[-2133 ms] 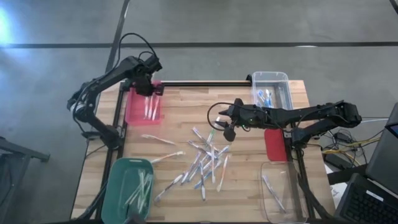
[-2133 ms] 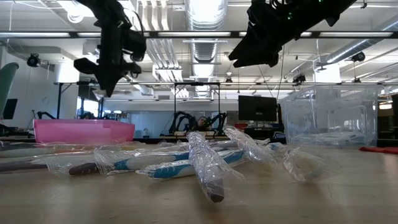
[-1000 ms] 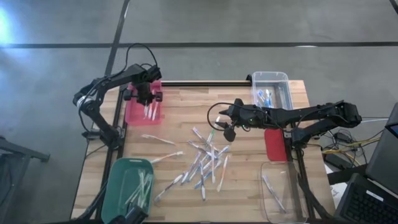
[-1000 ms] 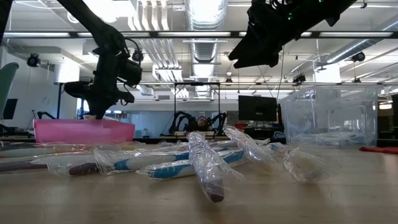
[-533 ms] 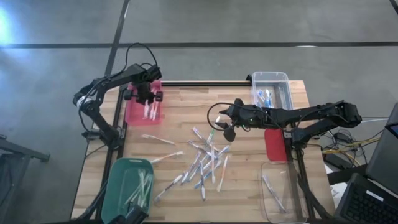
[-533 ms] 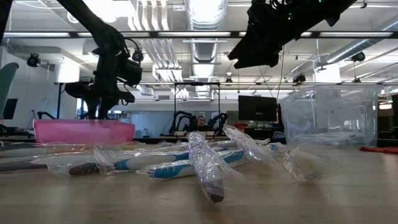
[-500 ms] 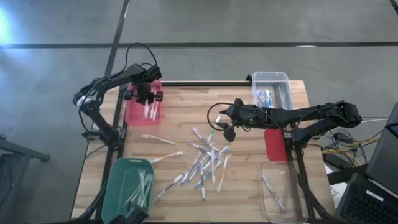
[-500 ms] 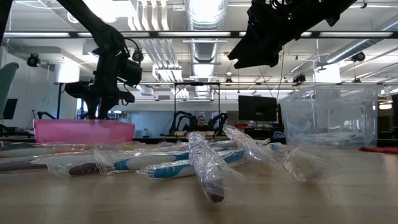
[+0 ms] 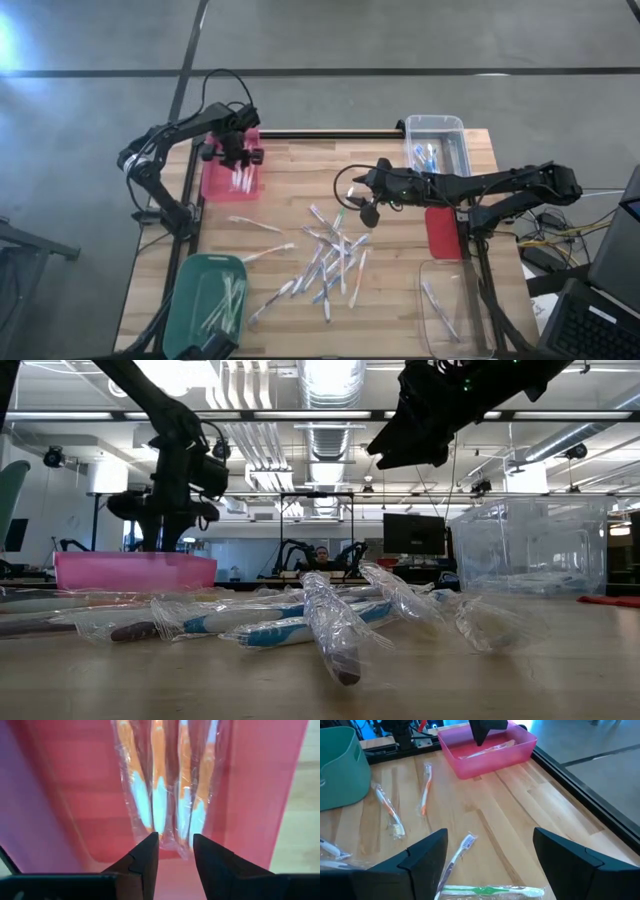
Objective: Pick & Place Toothbrushes
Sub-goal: Put the green toothbrush into the green bin
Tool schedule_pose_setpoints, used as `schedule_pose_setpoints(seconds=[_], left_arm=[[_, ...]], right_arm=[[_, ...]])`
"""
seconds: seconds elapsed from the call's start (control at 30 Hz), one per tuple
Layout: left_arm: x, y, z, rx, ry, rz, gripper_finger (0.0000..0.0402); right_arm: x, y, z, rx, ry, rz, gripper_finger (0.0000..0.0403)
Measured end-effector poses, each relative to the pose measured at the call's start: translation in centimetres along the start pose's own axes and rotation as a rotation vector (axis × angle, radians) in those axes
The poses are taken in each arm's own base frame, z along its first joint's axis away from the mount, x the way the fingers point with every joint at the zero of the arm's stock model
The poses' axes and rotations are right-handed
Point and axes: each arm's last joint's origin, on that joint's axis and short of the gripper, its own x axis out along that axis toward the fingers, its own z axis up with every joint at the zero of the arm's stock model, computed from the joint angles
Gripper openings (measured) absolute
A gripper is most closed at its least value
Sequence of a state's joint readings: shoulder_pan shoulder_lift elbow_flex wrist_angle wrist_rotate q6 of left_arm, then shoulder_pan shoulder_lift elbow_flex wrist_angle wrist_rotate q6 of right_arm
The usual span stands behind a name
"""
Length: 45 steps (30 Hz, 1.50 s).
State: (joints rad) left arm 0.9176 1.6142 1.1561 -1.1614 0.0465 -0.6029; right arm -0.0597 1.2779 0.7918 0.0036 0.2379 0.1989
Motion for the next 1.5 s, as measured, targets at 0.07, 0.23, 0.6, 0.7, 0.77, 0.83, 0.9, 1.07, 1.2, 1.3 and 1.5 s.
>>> schedule_pose_setpoints(seconds=[0.07,0.23,0.6,0.7,0.77,0.83,0.9,1.07,1.2,1.3,1.5], left_arm=[[-0.1,-0.1,0.0,0.009,0.009,-0.021,0.0127],[-1.3,-0.3,-0.1,0.044,0.018,-0.086,0.0126],[-6.0,-1.0,-2.4,0.151,-0.112,-0.152,0.0126],[-7.3,-1.2,-3.4,0.185,-0.167,-0.171,0.0126],[-8.2,-1.4,-4.3,0.213,-0.206,-0.182,0.0126],[-8.9,-1.5,-5.3,0.243,-0.244,-0.187,0.0126],[-9.6,-1.6,-6.4,0.276,-0.300,-0.191,0.0126],[-11.1,-2.9,-8.7,0.346,-0.465,-0.264,0.0126],[-12.2,-5.9,-10.2,0.449,-0.625,-0.460,0.0126],[-12.9,-8.7,-11.6,0.561,-0.728,-0.602,0.0126],[-12.4,-13.7,-14.8,0.800,-0.834,-0.757,0.0126]], right_arm=[[0.0,0.0,0.0,0.000,-0.002,0.001,0.0280],[0.0,0.0,0.0,-0.001,-0.001,0.001,0.0259],[0.0,0.0,0.0,-0.020,0.001,0.000,0.0220],[0.0,0.0,0.0,-0.020,0.002,0.000,0.0213],[0.0,0.0,0.0,-0.020,0.001,0.000,0.0210],[0.0,0.0,0.0,-0.020,0.002,0.000,0.0206],[0.0,0.0,0.0,-0.020,0.002,0.000,0.0203],[0.0,0.0,0.1,-0.015,-0.010,0.003,0.0195],[-0.1,0.0,0.2,-0.013,-0.013,0.004,0.0187],[-0.6,-0.1,0.3,-0.020,-0.012,0.005,0.0180],[-2.5,-0.5,0.3,-0.044,0.031,-0.003,0.0161]])
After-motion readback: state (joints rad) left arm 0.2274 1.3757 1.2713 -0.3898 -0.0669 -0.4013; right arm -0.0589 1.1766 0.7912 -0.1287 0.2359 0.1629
